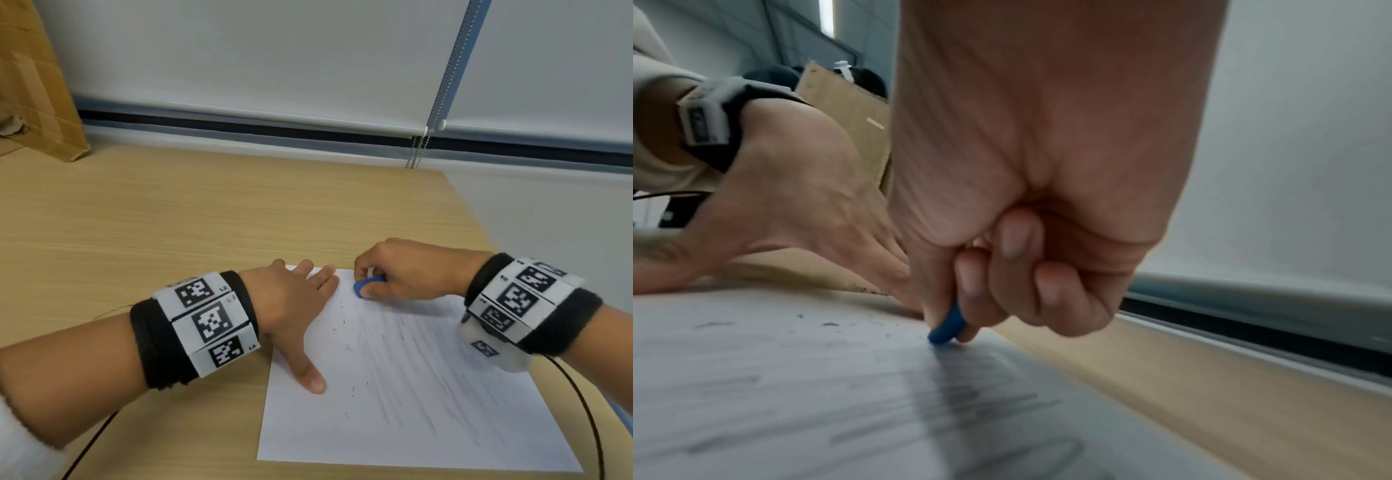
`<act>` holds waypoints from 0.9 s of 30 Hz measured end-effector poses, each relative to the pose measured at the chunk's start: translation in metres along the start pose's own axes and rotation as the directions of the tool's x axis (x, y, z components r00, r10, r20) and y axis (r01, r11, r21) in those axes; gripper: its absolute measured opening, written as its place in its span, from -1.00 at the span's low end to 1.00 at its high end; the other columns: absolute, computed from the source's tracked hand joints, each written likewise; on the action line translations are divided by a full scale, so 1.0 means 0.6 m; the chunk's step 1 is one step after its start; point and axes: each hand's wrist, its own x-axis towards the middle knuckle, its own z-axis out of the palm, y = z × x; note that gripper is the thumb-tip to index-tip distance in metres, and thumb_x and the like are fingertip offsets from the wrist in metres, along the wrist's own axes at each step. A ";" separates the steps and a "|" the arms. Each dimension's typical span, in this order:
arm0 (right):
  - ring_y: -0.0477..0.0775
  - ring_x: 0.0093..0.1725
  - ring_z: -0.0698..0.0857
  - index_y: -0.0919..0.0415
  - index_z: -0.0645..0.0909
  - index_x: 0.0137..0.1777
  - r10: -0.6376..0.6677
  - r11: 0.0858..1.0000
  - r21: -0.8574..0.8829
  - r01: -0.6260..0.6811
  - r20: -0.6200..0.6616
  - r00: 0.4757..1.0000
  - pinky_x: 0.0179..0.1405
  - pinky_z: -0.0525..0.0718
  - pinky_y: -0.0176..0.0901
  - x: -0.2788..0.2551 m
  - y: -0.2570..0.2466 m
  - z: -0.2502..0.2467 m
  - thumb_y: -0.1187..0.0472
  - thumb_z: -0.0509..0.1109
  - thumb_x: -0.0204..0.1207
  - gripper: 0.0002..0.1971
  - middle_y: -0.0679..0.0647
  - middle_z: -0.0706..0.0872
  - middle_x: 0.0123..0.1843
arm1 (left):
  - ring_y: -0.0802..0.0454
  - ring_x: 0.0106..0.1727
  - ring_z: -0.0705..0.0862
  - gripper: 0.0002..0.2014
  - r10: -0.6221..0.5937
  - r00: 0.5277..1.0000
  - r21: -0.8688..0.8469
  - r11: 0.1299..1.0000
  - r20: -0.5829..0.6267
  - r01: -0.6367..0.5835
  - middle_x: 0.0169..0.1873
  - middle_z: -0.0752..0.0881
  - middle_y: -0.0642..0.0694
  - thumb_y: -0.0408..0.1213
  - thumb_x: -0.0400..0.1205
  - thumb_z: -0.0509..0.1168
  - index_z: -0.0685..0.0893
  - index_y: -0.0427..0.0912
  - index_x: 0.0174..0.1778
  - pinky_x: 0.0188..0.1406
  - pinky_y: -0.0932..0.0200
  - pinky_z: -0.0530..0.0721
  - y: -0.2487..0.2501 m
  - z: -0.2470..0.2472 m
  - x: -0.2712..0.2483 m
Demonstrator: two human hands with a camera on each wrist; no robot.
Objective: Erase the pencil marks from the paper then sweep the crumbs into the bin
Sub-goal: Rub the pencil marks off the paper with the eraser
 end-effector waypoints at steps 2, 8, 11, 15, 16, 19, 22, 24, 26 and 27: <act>-0.14 -0.36 0.60 -0.02 0.62 -0.14 -0.008 0.998 0.064 0.009 -0.009 1.000 -0.36 0.54 -0.28 -0.003 0.002 0.007 0.02 0.37 0.56 -0.90 -0.16 0.68 -0.30 | -0.10 0.70 -0.25 0.42 0.001 1.000 -0.014 1.000 -0.001 -0.001 0.67 -0.40 0.04 0.51 0.24 0.39 -0.42 -0.10 0.67 0.62 -0.12 -0.10 -0.001 0.000 0.001; -0.18 -0.44 0.52 0.03 0.57 -0.26 0.007 0.999 0.034 -0.007 0.007 1.000 -0.42 0.44 -0.35 -0.002 0.006 0.001 -0.03 0.36 0.58 -0.78 -0.19 0.59 -0.42 | -0.09 0.70 -0.22 0.42 0.007 1.000 -0.007 1.000 -0.001 -0.007 0.67 -0.38 0.03 0.51 0.25 0.39 -0.40 -0.13 0.68 0.62 -0.12 -0.07 -0.001 0.000 0.001; -0.12 -0.43 0.46 0.05 0.47 -0.32 0.061 0.995 -0.071 -0.066 -0.069 0.996 -0.41 0.41 -0.15 0.011 0.020 0.000 -0.02 0.29 0.62 -0.70 -0.11 0.54 -0.39 | -0.08 0.70 -0.22 0.42 0.007 1.000 -0.004 1.000 -0.007 -0.007 0.67 -0.40 0.05 0.52 0.24 0.38 -0.40 -0.11 0.68 0.61 -0.11 -0.07 -0.002 0.002 0.003; -0.01 -0.37 0.54 0.12 0.56 -0.19 -0.013 0.992 -0.122 0.014 0.005 1.000 -0.33 0.52 -0.07 0.005 0.004 0.012 -0.06 0.21 0.64 -0.71 -0.05 0.62 -0.33 | -0.09 0.70 -0.25 0.43 -0.005 1.000 -0.008 1.000 0.004 0.005 0.66 -0.40 0.05 0.51 0.23 0.40 -0.42 -0.11 0.67 0.61 -0.11 -0.09 -0.001 0.002 0.004; 0.00 -0.36 0.55 0.12 0.56 -0.19 0.007 0.993 -0.116 -0.006 0.010 1.000 -0.33 0.53 -0.05 0.007 0.008 0.009 -0.06 0.21 0.64 -0.70 -0.03 0.64 -0.32 | -0.09 0.70 -0.24 0.43 -0.005 1.000 -0.003 1.000 0.007 0.005 0.66 -0.41 0.04 0.51 0.23 0.39 -0.42 -0.11 0.67 0.61 -0.12 -0.08 -0.001 0.001 0.004; 0.04 -0.35 0.54 0.06 0.48 -0.29 0.085 0.988 -0.123 -0.088 -0.028 0.996 -0.36 0.47 -0.08 0.011 0.024 -0.002 -0.05 0.20 0.66 -0.68 -0.02 0.62 -0.33 | -0.10 0.70 -0.22 0.43 0.003 1.000 0.007 1.000 0.003 -0.003 0.66 -0.41 0.04 0.52 0.23 0.38 -0.41 -0.12 0.67 0.61 -0.13 -0.06 -0.001 0.001 0.005; 0.05 -0.33 0.55 0.15 0.53 -0.21 0.027 0.983 -0.182 -0.030 -0.019 0.999 -0.33 0.50 -0.06 0.007 0.003 0.010 -0.05 0.16 0.67 -0.66 -0.02 0.61 -0.33 | -0.10 0.70 -0.24 0.42 -0.002 1.000 0.001 1.000 0.004 0.002 0.66 -0.42 0.04 0.51 0.24 0.39 -0.42 -0.12 0.67 0.62 -0.13 -0.08 0.000 0.000 0.003; 0.03 -0.33 0.56 0.17 0.56 -0.17 0.009 0.981 -0.193 -0.004 0.028 1.000 -0.30 0.52 -0.05 0.003 -0.007 0.013 -0.08 0.14 0.68 -0.64 -0.02 0.64 -0.31 | -0.10 0.70 -0.26 0.42 -0.012 1.000 -0.004 1.000 0.014 0.012 0.66 -0.42 0.03 0.49 0.25 0.40 -0.44 -0.12 0.66 0.62 -0.14 -0.12 0.002 -0.001 0.003; 0.01 -0.34 0.55 0.08 0.52 -0.25 0.063 0.985 -0.163 -0.055 0.040 0.997 -0.34 0.49 -0.10 0.004 0.005 0.004 -0.09 0.14 0.67 -0.65 -0.06 0.61 -0.33 | -0.11 0.70 -0.27 0.43 -0.014 1.000 -0.004 1.000 0.016 0.014 0.66 -0.42 0.03 0.49 0.25 0.41 -0.44 -0.12 0.66 0.62 -0.15 -0.13 0.003 -0.001 0.004; 0.00 -0.35 0.53 0.04 0.47 -0.30 0.087 0.986 -0.148 -0.081 0.035 0.996 -0.36 0.46 -0.11 0.005 0.011 0.000 -0.09 0.15 0.67 -0.65 -0.07 0.59 -0.35 | -0.11 0.70 -0.27 0.43 -0.015 1.000 -0.002 1.000 0.014 0.015 0.66 -0.42 0.03 0.49 0.24 0.41 -0.44 -0.12 0.66 0.62 -0.15 -0.13 0.003 -0.001 0.004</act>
